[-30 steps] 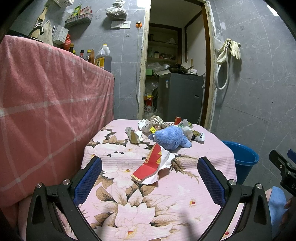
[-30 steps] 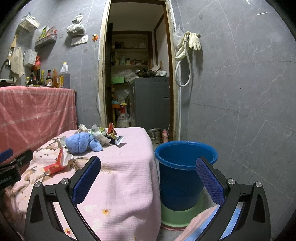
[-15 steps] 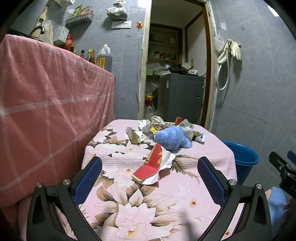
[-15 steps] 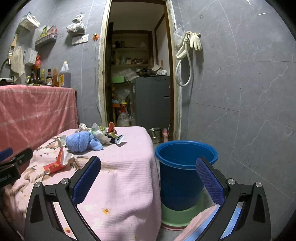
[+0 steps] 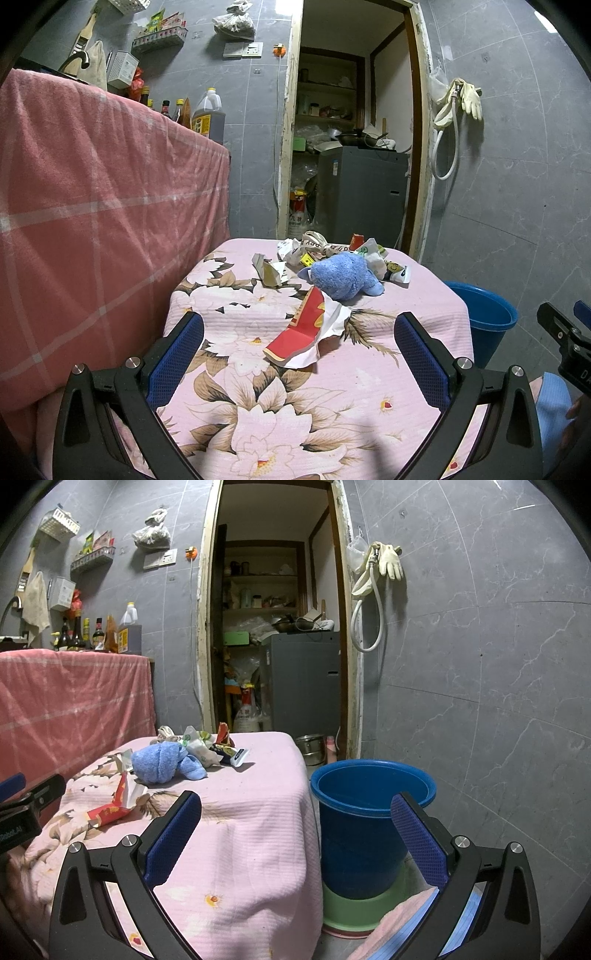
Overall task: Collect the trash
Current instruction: 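Grasp the red-white paper wrapper with the left gripper while the right grasps the blue towel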
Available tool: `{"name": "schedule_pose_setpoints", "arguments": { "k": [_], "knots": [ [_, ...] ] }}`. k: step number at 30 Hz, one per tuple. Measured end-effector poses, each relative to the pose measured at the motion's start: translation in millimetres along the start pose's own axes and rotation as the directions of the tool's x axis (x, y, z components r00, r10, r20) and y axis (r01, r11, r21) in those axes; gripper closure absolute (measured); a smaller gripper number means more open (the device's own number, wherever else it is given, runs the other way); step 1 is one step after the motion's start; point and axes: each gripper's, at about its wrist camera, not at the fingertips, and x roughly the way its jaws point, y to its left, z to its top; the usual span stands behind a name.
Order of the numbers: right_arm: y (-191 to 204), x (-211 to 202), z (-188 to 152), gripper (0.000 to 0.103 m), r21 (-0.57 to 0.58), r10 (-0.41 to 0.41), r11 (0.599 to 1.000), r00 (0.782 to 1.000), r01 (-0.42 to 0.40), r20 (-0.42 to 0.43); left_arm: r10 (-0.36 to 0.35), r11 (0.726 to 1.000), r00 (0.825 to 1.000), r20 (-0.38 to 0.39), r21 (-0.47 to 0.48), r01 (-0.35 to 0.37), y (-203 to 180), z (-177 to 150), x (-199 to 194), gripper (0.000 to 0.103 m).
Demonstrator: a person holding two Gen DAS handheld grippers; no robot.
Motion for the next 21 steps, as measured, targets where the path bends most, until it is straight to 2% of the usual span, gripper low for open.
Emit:
{"name": "schedule_pose_setpoints", "arguments": {
  "k": [13,18,21],
  "knots": [
    [4,1,-1,0.000,0.002,0.001,1.000,1.000,-0.001,0.000,0.000,1.000,1.000,-0.004,-0.003,-0.001,1,0,0,0.002],
    [7,5,2,0.000,0.011,0.022,1.000,1.000,-0.021,-0.017,0.010,1.000,0.999,-0.038,-0.009,-0.010,10,6,11,0.002],
    [10,15,8,0.000,0.015,0.053,0.999,0.998,-0.052,-0.027,-0.005,1.000,0.996,-0.091,-0.004,0.004,17,12,28,0.002]
  ]
}}
